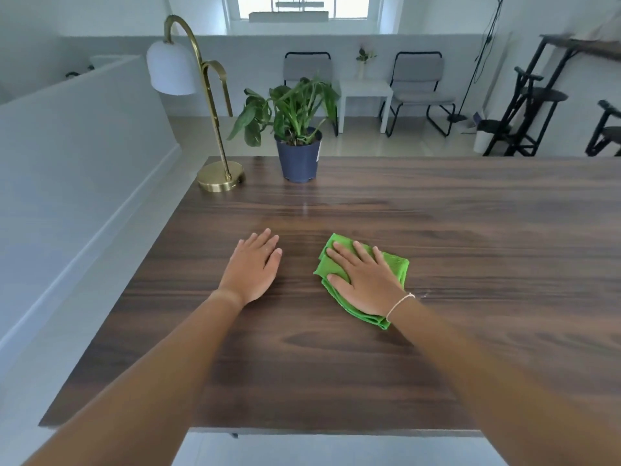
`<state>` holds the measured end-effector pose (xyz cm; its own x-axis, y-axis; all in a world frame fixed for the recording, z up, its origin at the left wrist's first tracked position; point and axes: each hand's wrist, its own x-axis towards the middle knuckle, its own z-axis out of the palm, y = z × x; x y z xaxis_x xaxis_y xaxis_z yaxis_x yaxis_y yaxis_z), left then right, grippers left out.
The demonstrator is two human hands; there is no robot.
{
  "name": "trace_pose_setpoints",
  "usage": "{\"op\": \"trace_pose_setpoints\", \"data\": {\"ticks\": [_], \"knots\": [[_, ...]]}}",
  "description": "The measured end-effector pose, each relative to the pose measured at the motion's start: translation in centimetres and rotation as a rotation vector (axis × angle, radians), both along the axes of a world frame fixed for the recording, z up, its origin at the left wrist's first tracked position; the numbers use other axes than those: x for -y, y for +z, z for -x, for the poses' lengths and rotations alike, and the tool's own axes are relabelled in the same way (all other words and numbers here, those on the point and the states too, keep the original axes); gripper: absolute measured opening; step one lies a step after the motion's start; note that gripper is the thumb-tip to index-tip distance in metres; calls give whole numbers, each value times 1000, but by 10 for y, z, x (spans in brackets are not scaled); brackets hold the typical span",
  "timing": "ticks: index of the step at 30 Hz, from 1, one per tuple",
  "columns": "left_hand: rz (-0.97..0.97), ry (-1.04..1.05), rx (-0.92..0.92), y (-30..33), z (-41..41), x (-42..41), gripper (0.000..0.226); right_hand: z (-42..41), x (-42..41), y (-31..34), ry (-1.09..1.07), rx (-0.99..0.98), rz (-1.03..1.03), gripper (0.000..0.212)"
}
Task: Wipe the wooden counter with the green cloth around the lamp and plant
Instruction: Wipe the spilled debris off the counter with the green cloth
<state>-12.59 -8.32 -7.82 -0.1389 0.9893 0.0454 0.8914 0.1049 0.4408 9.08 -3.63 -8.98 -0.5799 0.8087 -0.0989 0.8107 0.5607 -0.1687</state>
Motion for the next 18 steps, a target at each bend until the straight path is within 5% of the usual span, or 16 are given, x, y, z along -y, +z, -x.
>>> {"op": "trace_pose_setpoints", "data": {"ticks": [5, 10, 14, 18], "knots": [[37, -37, -48, -8, -26, -6, 49, -63, 18, -4, 180, -34, -33, 76], [66, -43, -152, -18, -31, -5, 51, -114, -14, 0, -28, -28, -11, 79], [47, -30, -162, -20, -32, -5, 50, -96, -40, 0, -240, 18, 7, 58], [45, -26, -162, -19, -33, -5, 50, -56, -31, -1, -177, 5, 13, 59]]}}
